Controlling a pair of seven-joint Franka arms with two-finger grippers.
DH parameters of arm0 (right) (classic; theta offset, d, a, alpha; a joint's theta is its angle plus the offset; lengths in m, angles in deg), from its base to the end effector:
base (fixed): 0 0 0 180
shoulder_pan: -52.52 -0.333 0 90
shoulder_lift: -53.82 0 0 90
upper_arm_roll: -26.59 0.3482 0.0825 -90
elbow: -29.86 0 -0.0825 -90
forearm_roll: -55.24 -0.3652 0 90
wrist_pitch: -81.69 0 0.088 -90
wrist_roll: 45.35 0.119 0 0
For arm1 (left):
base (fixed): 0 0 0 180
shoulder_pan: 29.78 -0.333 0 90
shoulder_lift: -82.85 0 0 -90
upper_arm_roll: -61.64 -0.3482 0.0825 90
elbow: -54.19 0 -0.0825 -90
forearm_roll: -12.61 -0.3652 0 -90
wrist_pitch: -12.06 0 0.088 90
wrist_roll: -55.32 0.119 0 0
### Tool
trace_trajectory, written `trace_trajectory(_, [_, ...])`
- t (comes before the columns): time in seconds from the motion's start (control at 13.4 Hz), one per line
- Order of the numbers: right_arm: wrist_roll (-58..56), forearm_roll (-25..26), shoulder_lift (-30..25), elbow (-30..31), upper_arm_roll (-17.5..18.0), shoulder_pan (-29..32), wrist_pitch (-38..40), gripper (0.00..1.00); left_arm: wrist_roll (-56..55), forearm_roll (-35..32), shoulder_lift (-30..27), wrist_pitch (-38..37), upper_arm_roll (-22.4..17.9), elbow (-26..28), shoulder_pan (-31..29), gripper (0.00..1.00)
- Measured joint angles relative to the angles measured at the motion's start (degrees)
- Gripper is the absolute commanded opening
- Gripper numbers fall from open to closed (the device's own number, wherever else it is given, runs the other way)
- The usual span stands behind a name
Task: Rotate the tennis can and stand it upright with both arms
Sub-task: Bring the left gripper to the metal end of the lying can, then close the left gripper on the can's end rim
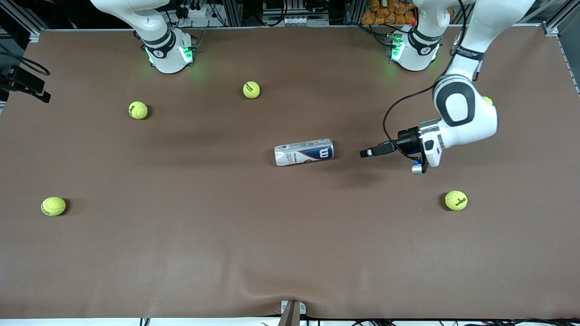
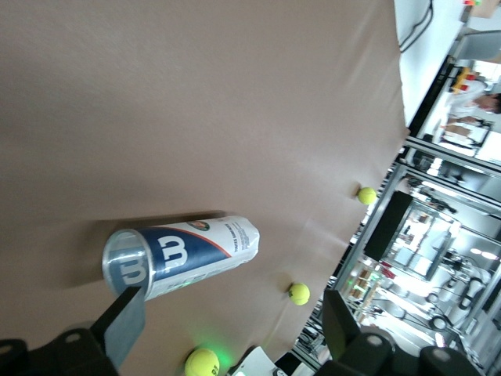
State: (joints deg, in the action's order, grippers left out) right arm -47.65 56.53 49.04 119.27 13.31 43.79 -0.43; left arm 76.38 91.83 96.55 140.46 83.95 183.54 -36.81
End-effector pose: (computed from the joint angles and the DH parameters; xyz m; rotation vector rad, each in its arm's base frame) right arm 0.4903 -0.0482 0.6793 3.1396 -0.0638 -0.0725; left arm 0.5012 -0.1736 0.3037 2.0554 0.4812 -0.2065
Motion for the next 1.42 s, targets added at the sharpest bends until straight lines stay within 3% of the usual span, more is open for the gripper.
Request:
trace_trajectory(0.37, [0.0, 0.0, 0.0, 0.1, 0.1, 0.0, 0.0, 1.0, 11.1, 6.3, 7.9, 0.2, 0.4, 1.0, 0.2, 1.0])
trace_trajectory(0.75, [0.0, 0.0, 0.0, 0.1, 0.1, 0.0, 0.0, 1.0, 21.0, 16.1, 12.4, 0.2, 0.6, 1.4, 3.4, 1.0])
trace_trajectory(1.42, [0.0, 0.0, 0.0, 0.2, 0.1, 0.0, 0.1, 1.0, 24.0, 25.5, 14.7, 0.2, 1.6, 2.2, 7.1, 1.0])
